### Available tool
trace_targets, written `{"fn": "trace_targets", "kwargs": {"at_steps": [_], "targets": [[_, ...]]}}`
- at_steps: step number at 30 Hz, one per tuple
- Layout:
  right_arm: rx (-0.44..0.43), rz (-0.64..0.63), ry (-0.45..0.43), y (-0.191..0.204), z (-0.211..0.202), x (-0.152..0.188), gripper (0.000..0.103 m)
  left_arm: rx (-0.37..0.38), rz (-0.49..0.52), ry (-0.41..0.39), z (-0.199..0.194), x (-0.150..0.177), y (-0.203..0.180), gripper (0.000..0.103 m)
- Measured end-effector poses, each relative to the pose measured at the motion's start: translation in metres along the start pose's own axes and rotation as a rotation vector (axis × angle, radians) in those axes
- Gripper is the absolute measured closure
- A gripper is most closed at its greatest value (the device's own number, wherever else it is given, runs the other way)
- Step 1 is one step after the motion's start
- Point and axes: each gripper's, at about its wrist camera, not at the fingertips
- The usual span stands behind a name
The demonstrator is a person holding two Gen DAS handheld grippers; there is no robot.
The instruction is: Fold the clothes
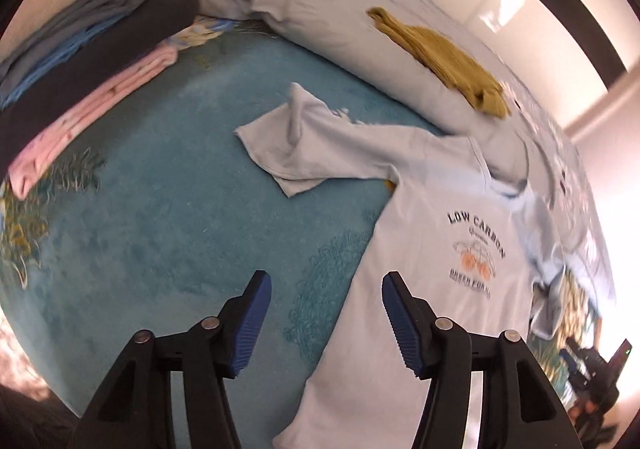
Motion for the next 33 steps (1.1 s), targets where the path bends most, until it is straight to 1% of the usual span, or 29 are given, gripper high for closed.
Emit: {"fn": "trace_targets", "kwargs": {"at_steps": [1, 2, 3, 4, 6, 7, 9, 11, 12, 13, 14, 17, 19, 21, 23, 25, 28, 31, 33], "targets": [[0.003, -0.017, 0.0, 0.002, 0.001, -0.005, 0.066, -0.004, 0.001, 0.0, 0.008, 0.004, -0.006, 0.041], [-0.005, -0.061, 0.002, 0.009, 0.001, -0.005, 0.066, -0.008, 0.001, -0.003, 0.006, 0.006, -0.01, 0.041], [-0.016, -0.113, 0.005, 0.018, 0.001, -0.003, 0.066, -0.008, 0.0, -0.009, 0.006, 0.004, -0.014, 0.041], [-0.003, -0.177, -0.009, 0.028, 0.002, 0.001, 0.066, -0.005, 0.0, -0.015, 0.007, 0.003, -0.015, 0.041], [0.035, -0.298, -0.043, 0.049, 0.004, 0.01, 0.065, -0.004, 0.01, -0.017, 0.017, 0.003, -0.016, 0.041], [0.055, -0.336, -0.046, 0.057, 0.009, 0.012, 0.065, -0.009, 0.017, -0.009, 0.024, 0.004, -0.017, 0.041], [0.158, -0.372, -0.044, 0.063, 0.021, 0.014, 0.065, -0.018, 0.027, 0.012, 0.034, 0.004, -0.016, 0.041], [0.193, -0.34, -0.038, 0.058, 0.028, 0.011, 0.065, -0.027, 0.037, 0.034, 0.044, 0.004, -0.016, 0.041], [0.205, -0.319, -0.034, 0.055, 0.031, 0.009, 0.068, -0.032, 0.043, 0.044, 0.05, 0.004, -0.015, 0.041], [0.207, -0.305, -0.034, 0.051, 0.031, 0.004, 0.086, -0.034, 0.039, 0.05, 0.053, 0.003, -0.014, 0.041], [0.205, -0.293, -0.034, 0.046, 0.03, -0.001, 0.098, -0.034, 0.028, 0.053, 0.054, 0.003, -0.012, 0.041], [0.187, -0.269, -0.048, 0.038, 0.021, -0.027, 0.098, -0.023, -0.008, 0.062, 0.059, 0.002, -0.007, 0.041], [0.197, -0.257, -0.099, 0.034, 0.006, -0.054, 0.099, -0.02, -0.028, 0.068, 0.061, 0.002, -0.003, 0.041], [0.2, -0.219, -0.153, 0.026, -0.011, -0.086, 0.099, -0.019, -0.047, 0.073, 0.063, 0.002, 0.0, 0.041], [0.22, -0.182, -0.194, 0.02, -0.025, -0.118, 0.099, -0.017, -0.063, 0.077, 0.065, 0.003, 0.002, 0.041], [0.259, -0.152, -0.22, 0.015, -0.031, -0.149, 0.099, -0.02, -0.07, 0.078, 0.067, 0.004, 0.003, 0.041], [0.325, -0.115, -0.222, 0.009, -0.03, -0.182, 0.099, -0.025, -0.089, 0.09, 0.071, 0.005, 0.006, 0.041], [0.395, -0.052, -0.19, -0.005, -0.017, -0.208, 0.099, -0.027, -0.116, 0.103, 0.076, 0.006, 0.01, 0.041], [0.425, 0.021, -0.16, -0.018, -0.007, -0.219, 0.099, -0.028, -0.128, 0.101, 0.078, 0.005, 0.012, 0.041]]}}
Point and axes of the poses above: each gripper's, at about its wrist camera, not at the fingertips, and z roughly the way its jaws point, y to its left, x to its underside, and after that the axes turned 14 degrees about x, right-handed
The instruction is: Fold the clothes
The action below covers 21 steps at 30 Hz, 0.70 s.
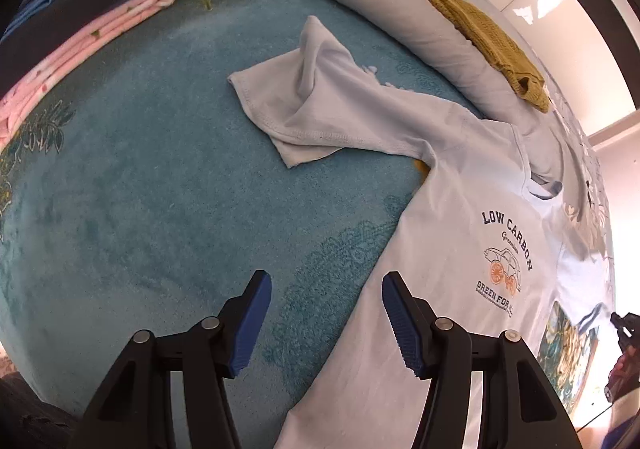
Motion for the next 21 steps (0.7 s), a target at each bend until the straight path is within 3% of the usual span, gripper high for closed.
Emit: {"fn": "trace_targets", "kwargs": {"at_steps": [3, 6, 11, 15, 18, 21], "targets": [[0.02, 0.078, 0.078, -0.01, 0.02, -0.002, 0.099, 0.006, -0.017, -0.007, 0.003, -0.002, 0.002, 0.041], [0.001, 0.101, 0.068, -0.012, 0.019, 0.005, 0.099, 0.024, -0.037, -0.018, 0.005, -0.005, 0.004, 0.041], [-0.122, -0.073, -0.028, 0.03, -0.012, 0.028, 0.099, 0.08, -0.103, -0.076, -0.003, -0.019, 0.014, 0.041], [-0.275, -0.234, -0.039, 0.082, -0.039, 0.077, 0.099, 0.132, -0.249, -0.169, -0.019, -0.044, 0.046, 0.04], [-0.399, -0.315, 0.029, 0.121, -0.047, 0.124, 0.099, 0.148, -0.354, -0.209, -0.022, -0.063, 0.075, 0.04], [-0.465, -0.405, 0.11, 0.16, -0.05, 0.173, 0.098, 0.172, -0.44, -0.228, -0.02, -0.078, 0.1, 0.04]]}}
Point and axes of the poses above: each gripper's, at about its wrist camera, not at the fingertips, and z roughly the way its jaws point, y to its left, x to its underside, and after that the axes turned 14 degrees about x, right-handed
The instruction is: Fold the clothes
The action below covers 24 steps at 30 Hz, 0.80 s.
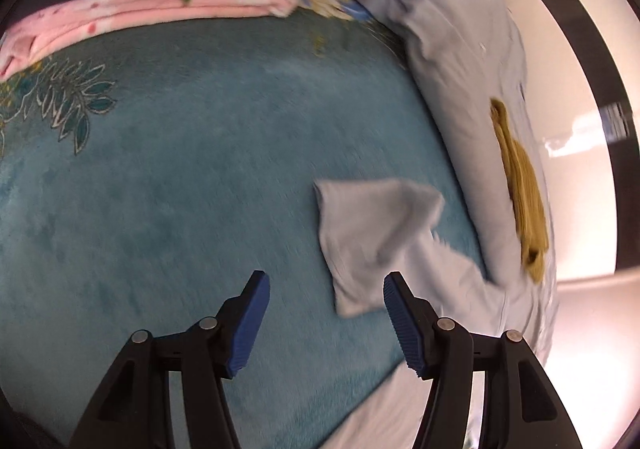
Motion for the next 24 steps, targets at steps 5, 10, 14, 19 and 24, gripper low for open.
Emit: {"fn": "trace_targets", "kwargs": {"at_steps": [5, 10, 14, 19, 24], "targets": [[-0.057, -0.094, 0.105, 0.063, 0.023, 0.041, 0.098, 0.008, -0.032, -0.01, 0.02, -0.028, 0.011, 0.04], [-0.068, -0.098, 0.133, 0.082, 0.022, 0.056, 0.098, 0.011, 0.031, 0.01, 0.042, -0.049, 0.006, 0.04], [-0.03, -0.109, 0.137, 0.08, 0.019, 0.058, 0.098, 0.013, 0.103, 0.026, 0.056, -0.05, -0.001, 0.042], [-0.013, -0.063, 0.151, 0.072, 0.019, 0.057, 0.098, 0.042, 0.168, 0.053, 0.062, -0.044, -0.014, 0.095], [-0.008, -0.057, 0.148, 0.069, 0.019, 0.058, 0.098, 0.14, 0.348, 0.014, 0.037, -0.017, -0.064, 0.096]]}}
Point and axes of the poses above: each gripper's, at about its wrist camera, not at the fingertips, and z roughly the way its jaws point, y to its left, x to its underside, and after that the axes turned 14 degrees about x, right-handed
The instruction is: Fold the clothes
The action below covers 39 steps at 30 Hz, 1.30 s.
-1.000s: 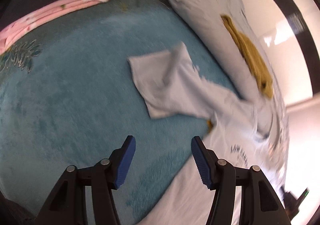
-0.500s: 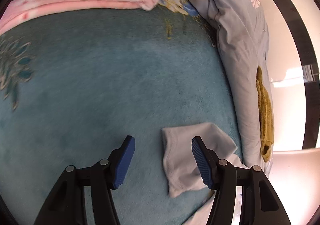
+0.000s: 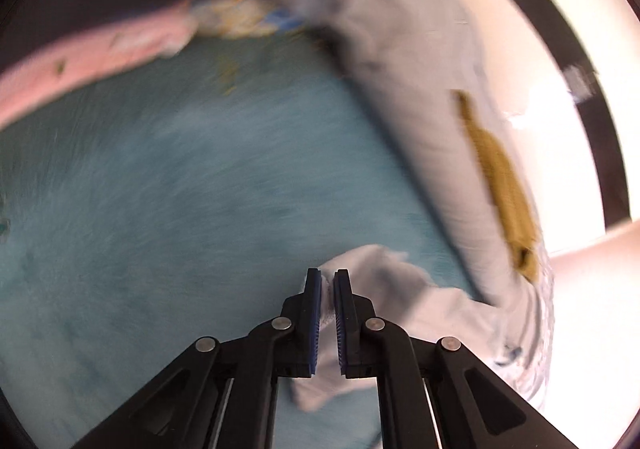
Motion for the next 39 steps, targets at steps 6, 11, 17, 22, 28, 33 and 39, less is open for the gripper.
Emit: {"fn": "trace_targets", "kwargs": {"at_steps": [6, 11, 17, 22, 28, 33, 39], "targets": [[-0.023, 0.045, 0.011, -0.004, 0.009, 0.005, 0.098, 0.203, 0.28, 0.192, 0.021, 0.082, -0.107, 0.096], [-0.027, 0.057, 0.021, -0.01, 0.009, 0.013, 0.098, 0.139, 0.285, 0.443, 0.072, 0.162, -0.115, 0.096], [-0.022, 0.091, 0.031, -0.024, 0.009, 0.023, 0.098, 0.124, 0.325, 0.47, 0.049, 0.176, -0.123, 0.083], [-0.028, 0.119, 0.038, -0.031, 0.01, 0.029, 0.098, -0.009, 0.119, 0.143, 0.008, 0.097, -0.08, 0.039], [-0.043, 0.13, 0.051, -0.027, 0.017, 0.031, 0.098, 0.017, -0.149, 0.168, 0.019, 0.086, -0.008, 0.039], [-0.06, 0.104, 0.036, -0.017, 0.012, 0.026, 0.098, 0.073, -0.095, 0.213, 0.037, 0.087, -0.019, 0.041], [-0.06, 0.117, 0.043, -0.019, 0.013, 0.024, 0.098, 0.086, -0.027, 0.229, 0.034, 0.088, -0.03, 0.095]]}}
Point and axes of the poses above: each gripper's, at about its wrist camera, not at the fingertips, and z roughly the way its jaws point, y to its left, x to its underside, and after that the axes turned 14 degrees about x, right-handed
